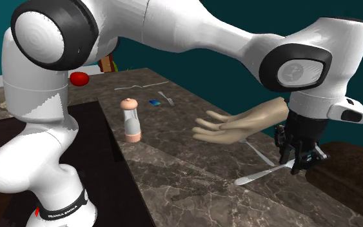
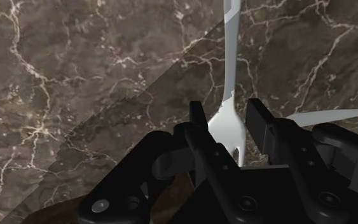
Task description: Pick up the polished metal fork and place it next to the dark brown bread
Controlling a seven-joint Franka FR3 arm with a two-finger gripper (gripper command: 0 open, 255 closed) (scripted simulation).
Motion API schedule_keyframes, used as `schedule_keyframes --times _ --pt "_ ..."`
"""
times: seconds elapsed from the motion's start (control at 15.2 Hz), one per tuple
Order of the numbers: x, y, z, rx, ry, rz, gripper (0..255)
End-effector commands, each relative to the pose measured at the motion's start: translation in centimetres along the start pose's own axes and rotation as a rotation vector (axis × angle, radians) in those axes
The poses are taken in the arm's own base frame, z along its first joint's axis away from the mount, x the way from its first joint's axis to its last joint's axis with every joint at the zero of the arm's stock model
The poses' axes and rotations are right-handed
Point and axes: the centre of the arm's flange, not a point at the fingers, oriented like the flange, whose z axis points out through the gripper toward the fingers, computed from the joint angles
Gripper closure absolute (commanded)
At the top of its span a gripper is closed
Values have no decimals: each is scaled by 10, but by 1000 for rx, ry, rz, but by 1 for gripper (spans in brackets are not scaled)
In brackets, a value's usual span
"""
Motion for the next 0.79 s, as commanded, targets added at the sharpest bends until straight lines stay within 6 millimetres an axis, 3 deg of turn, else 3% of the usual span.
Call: schedule_keyframes --times 0.0,0.73 --pt "0 0 10 0 1 0 255" --pt "-2 1 68 0 1 0 255"
